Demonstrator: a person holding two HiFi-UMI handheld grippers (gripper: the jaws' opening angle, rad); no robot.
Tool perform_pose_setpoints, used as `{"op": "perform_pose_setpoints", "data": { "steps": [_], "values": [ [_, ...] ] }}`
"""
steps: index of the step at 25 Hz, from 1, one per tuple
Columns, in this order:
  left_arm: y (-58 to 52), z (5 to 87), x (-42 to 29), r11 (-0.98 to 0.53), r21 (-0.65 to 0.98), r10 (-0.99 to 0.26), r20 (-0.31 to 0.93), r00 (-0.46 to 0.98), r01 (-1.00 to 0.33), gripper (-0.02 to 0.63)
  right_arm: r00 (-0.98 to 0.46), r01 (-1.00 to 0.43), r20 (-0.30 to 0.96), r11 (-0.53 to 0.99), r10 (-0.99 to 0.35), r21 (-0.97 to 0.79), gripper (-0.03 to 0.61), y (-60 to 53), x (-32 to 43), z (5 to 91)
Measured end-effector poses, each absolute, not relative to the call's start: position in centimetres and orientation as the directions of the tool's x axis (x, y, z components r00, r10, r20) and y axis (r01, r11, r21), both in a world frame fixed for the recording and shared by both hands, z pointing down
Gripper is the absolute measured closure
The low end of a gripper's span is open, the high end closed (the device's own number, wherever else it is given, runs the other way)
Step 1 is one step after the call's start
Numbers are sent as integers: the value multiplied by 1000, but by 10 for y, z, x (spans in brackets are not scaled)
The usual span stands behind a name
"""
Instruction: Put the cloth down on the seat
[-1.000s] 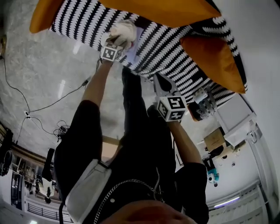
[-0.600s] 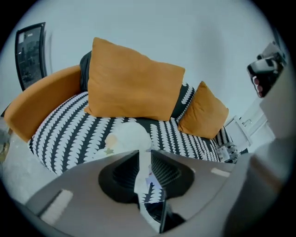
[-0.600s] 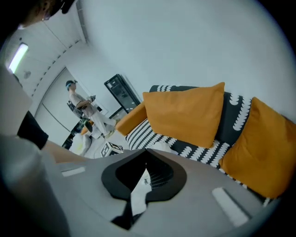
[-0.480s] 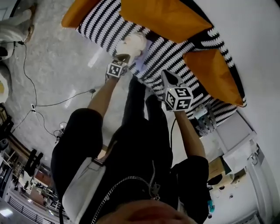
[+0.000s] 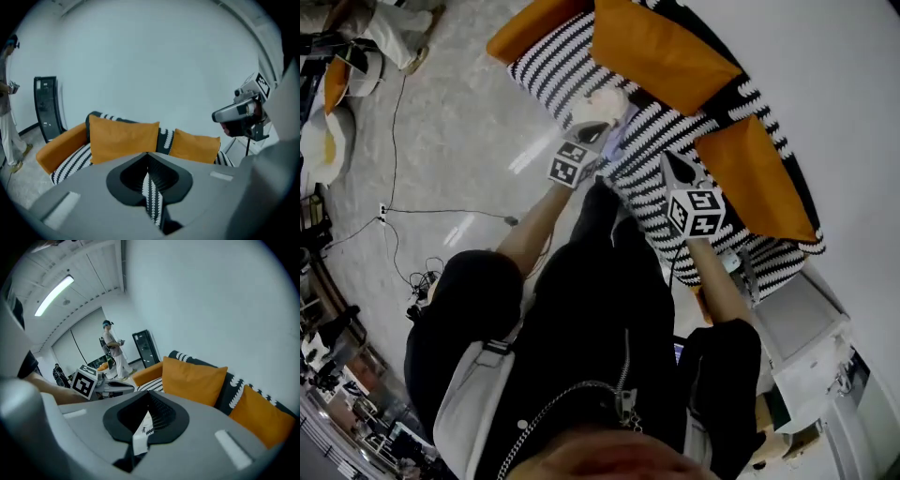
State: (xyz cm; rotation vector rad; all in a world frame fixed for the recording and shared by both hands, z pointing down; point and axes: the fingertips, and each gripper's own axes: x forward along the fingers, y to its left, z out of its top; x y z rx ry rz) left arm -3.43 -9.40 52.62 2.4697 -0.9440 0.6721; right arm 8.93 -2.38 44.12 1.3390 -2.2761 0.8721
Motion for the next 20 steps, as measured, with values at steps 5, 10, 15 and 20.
{"op": "perform_pose_setpoints", "data": {
  "steps": [5,10,15,20],
  "values": [
    [-58,398,2,-737,133,-579,382,720,-663,604,-510,-860,452,437,-732,-264,577,13,104,367],
    [-23,326,13,-746,96,-617,273,738,-659,604,-513,-858,372,448,-774,-250,577,40,107,319],
    [12,299,34,-744,90,-633,223,741,-663,604,-512,-858,323,458,-796,-231,577,62,116,300],
    [37,299,42,-758,80,-619,221,753,-647,604,-522,-852,297,478,-799,-212,577,74,111,295]
  ]
}}
